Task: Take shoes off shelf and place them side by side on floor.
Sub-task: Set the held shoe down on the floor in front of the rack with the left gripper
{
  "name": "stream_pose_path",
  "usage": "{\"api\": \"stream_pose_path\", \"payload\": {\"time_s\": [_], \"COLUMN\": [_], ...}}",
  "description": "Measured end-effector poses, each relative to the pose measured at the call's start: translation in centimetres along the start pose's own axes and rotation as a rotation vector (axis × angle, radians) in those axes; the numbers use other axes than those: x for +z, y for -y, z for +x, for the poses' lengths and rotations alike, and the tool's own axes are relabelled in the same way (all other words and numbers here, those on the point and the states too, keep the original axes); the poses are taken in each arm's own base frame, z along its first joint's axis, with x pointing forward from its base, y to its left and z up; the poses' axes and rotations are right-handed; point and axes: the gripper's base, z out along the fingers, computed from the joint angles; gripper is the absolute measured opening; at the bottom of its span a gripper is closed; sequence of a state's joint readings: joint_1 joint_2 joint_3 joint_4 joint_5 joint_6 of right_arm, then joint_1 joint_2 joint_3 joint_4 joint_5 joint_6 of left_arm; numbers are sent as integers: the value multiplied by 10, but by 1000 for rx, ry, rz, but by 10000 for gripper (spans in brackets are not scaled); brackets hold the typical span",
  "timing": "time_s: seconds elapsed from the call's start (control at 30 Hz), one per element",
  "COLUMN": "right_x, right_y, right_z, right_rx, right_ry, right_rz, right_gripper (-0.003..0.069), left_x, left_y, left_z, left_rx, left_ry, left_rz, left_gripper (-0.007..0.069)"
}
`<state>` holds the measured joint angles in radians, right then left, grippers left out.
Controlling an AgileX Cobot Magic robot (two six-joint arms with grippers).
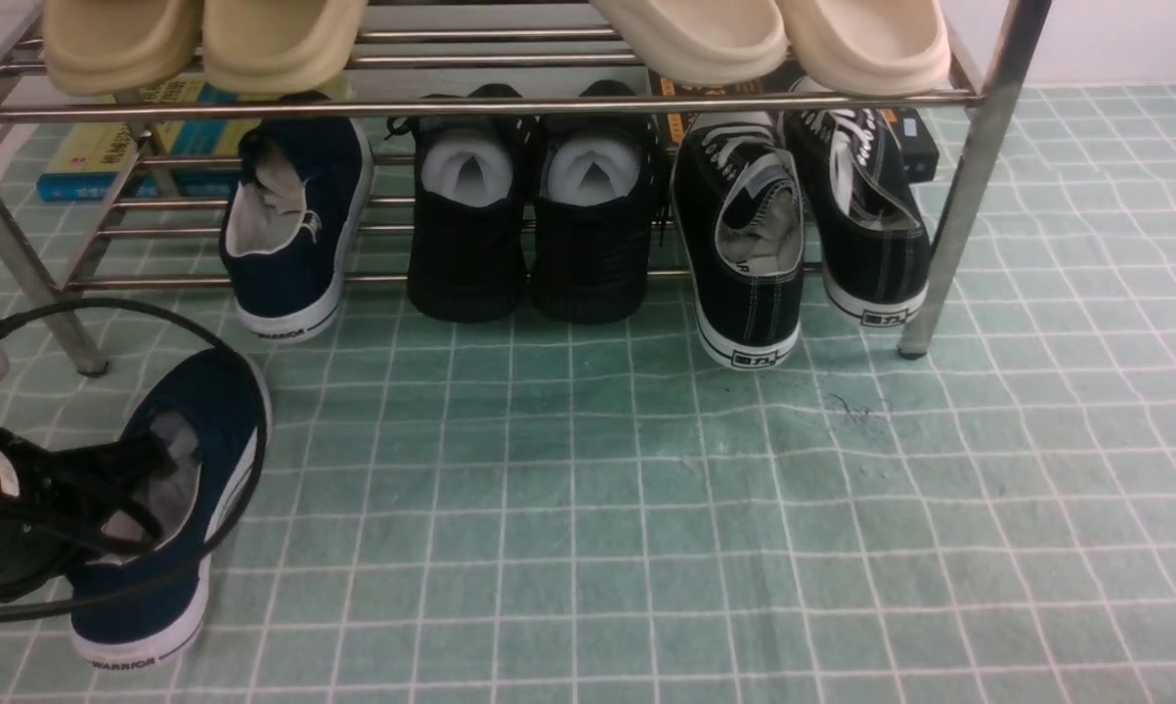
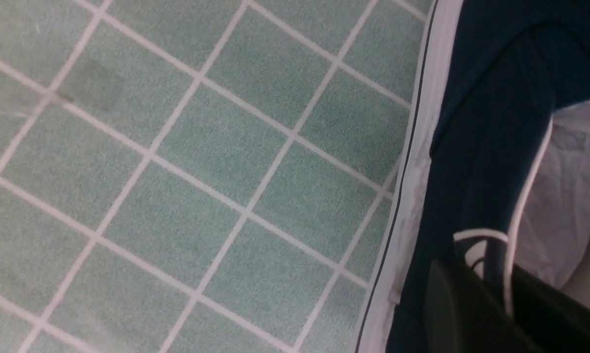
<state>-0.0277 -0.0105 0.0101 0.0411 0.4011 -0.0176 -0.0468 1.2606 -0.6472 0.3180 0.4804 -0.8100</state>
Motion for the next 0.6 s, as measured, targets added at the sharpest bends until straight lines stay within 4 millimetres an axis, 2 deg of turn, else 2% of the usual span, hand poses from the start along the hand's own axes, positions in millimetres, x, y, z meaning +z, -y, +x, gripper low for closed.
{"api": "stream_pose_path", "payload": {"time_s": [0.2, 0.33, 0.37, 0.4, 0.47, 0.6], "right_x": [0, 0, 0, 0, 0, 0], "right_y": [0, 0, 0, 0, 0, 0], "right_z": [0, 0, 0, 0, 0, 0], "right_rx": [0, 0, 0, 0, 0, 0], "right_ry": [0, 0, 0, 0, 0, 0], "right_rz": [0, 0, 0, 0, 0, 0], "right_gripper": [239, 239, 239, 239, 239, 239], "left_x": [0, -1, -2, -5, -12, -30], "left_y": [1, -1, -1, -2, -3, -5], "left_z": [-1, -1, -2, -2, -4, -9], "left_rx": [10, 35, 36, 34, 34, 92], "left_ry": [11, 15, 16, 17, 22, 42], "left_rz": [6, -11, -12, -19, -29, -34], "left_gripper": [104, 237, 244, 304, 356, 377]}}
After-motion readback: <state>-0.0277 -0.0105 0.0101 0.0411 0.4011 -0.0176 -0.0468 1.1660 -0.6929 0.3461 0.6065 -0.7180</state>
